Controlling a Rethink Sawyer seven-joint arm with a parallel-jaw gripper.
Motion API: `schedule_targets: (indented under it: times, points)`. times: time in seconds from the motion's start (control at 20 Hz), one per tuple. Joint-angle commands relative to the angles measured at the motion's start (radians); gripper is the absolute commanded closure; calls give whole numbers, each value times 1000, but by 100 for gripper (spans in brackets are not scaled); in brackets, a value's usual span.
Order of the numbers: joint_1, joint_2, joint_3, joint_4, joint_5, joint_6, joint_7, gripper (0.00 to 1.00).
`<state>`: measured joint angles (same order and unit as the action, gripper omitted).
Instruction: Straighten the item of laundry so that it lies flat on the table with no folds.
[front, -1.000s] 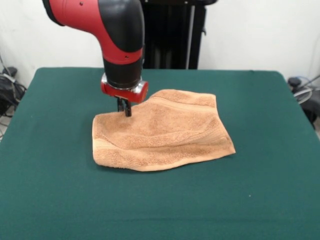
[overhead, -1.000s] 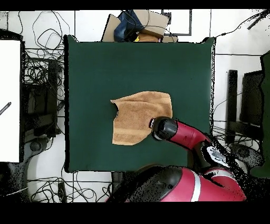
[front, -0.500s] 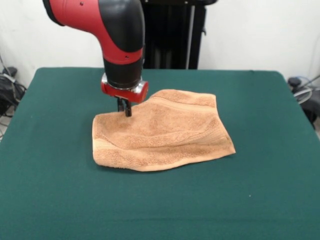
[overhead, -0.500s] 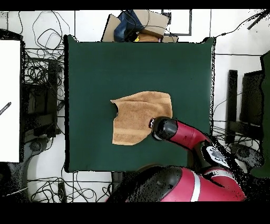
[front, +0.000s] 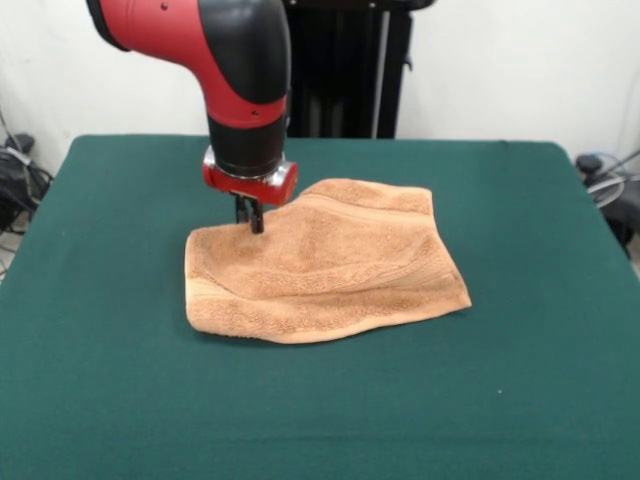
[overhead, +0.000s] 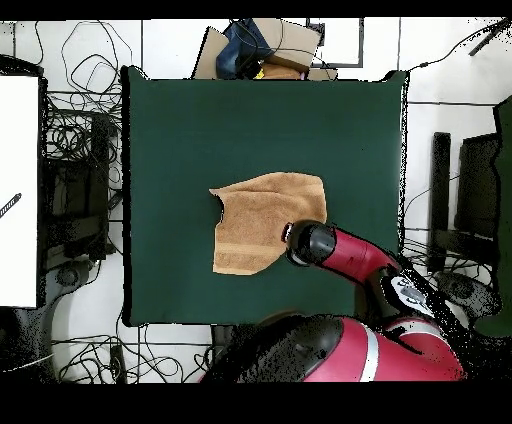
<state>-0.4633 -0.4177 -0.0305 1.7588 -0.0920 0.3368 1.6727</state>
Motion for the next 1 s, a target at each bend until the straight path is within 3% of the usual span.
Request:
schedule_targets:
  times: [0.05, 0.65, 1.0]
  points:
    - [7, -26, 54, -52, 28, -15, 139, 100]
    - [28, -59, 41, -34, 22, -97, 172, 100]
    - [38, -95, 28, -55, 16, -1, 136, 100]
